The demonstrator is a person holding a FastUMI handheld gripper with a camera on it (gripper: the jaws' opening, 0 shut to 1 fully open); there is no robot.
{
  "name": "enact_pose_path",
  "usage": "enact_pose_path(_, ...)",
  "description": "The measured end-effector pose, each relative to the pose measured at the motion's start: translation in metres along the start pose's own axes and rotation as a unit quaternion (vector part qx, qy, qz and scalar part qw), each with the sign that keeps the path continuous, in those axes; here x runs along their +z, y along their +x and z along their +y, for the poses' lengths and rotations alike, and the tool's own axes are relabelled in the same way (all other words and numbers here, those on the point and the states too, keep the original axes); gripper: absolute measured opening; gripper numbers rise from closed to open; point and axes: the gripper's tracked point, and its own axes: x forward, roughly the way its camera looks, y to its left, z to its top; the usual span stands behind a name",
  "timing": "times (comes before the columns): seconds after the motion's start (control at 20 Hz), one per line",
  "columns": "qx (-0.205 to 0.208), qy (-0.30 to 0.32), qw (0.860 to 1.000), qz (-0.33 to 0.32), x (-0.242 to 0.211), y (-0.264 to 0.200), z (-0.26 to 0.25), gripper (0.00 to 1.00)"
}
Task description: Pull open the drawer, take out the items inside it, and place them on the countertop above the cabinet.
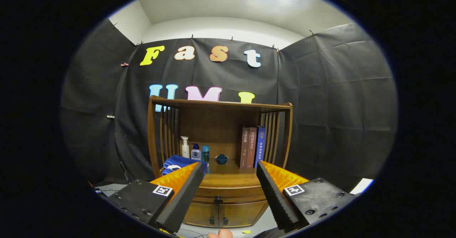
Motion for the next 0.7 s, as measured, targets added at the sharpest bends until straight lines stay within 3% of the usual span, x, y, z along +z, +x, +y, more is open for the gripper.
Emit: enact_pose_path(0.7,-0.004,0.006,1.000,0.003,-0.0023,-0.0001,-0.0024,0.98)
